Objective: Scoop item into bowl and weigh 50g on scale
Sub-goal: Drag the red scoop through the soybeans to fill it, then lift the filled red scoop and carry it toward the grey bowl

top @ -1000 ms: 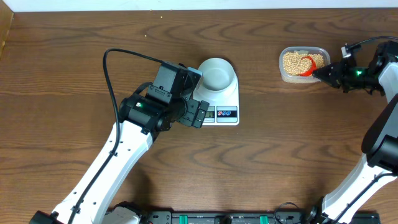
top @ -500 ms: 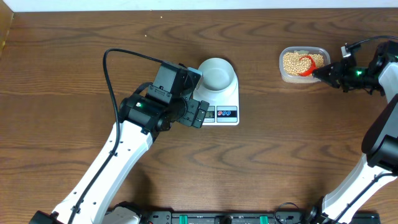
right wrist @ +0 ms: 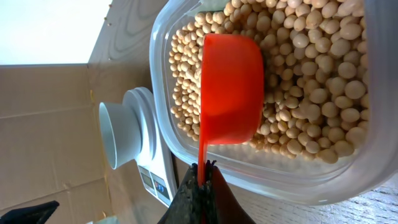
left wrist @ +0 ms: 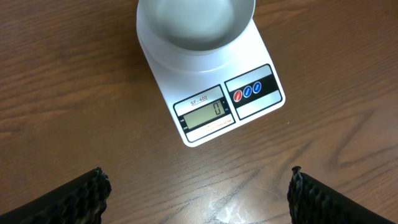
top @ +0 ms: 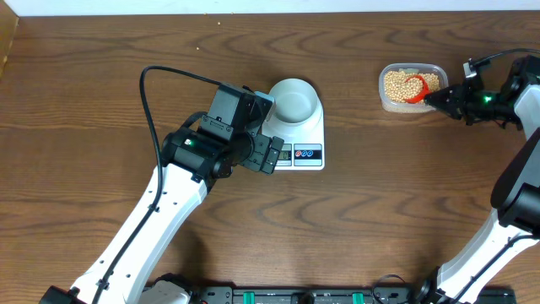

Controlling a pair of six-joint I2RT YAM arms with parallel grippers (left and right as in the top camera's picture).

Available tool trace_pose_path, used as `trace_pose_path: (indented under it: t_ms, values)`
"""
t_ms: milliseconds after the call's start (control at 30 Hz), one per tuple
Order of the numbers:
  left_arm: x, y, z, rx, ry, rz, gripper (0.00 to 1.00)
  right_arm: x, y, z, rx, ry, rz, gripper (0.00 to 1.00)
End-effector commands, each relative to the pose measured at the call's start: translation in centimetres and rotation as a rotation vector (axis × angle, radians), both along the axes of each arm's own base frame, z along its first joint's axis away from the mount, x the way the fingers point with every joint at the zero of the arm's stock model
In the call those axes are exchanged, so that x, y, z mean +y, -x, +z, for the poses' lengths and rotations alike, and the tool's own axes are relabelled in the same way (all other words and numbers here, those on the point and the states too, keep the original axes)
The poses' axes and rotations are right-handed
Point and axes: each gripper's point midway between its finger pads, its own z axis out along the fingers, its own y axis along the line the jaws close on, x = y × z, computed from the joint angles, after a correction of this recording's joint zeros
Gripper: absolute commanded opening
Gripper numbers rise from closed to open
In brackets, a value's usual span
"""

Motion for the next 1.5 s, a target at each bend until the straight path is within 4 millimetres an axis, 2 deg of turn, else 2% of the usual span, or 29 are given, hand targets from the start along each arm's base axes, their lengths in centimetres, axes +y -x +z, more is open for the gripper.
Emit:
trace_pose_path:
  t_ms: [0, 300, 767, 1133, 1267, 1467]
  values:
    - [0.3, -0.1, -0.4, 0.005, -0.012, 0.009, 0.93, -0.3, 0.2, 0.6, -0.033, -0.047, 0.001, 0.01]
    - [0.3, -0.1, -0.4, 0.005, -0.012, 0.009, 0.93, -0.5, 0.2, 1.5, -0.066, -0.095, -0.001, 0.01]
    - [0.3, -0.1, -0.4, 0.005, -0.012, 0.009, 0.93, 0.2, 0.1, 3.8, -0.151, -0.213, 0.023, 0.01]
    - [0.3, -0.1, -0.4, 0.005, -0.012, 0.009, 0.93, -0.1, 0.2, 6.5, -0.228, -0.354, 0.021, 0.01]
    - [0.3, -0.1, -0.4, 0.005, -0.012, 0.009, 0.93, 0.5, 0.1, 6.7, -0.229, -0.364, 0.035, 0.01]
    - [0.3, -0.1, -0.4, 0.005, -0.012, 0.009, 0.93, 3.4, -0.1, 6.8, -0.226, -0.377, 0.100, 0.01]
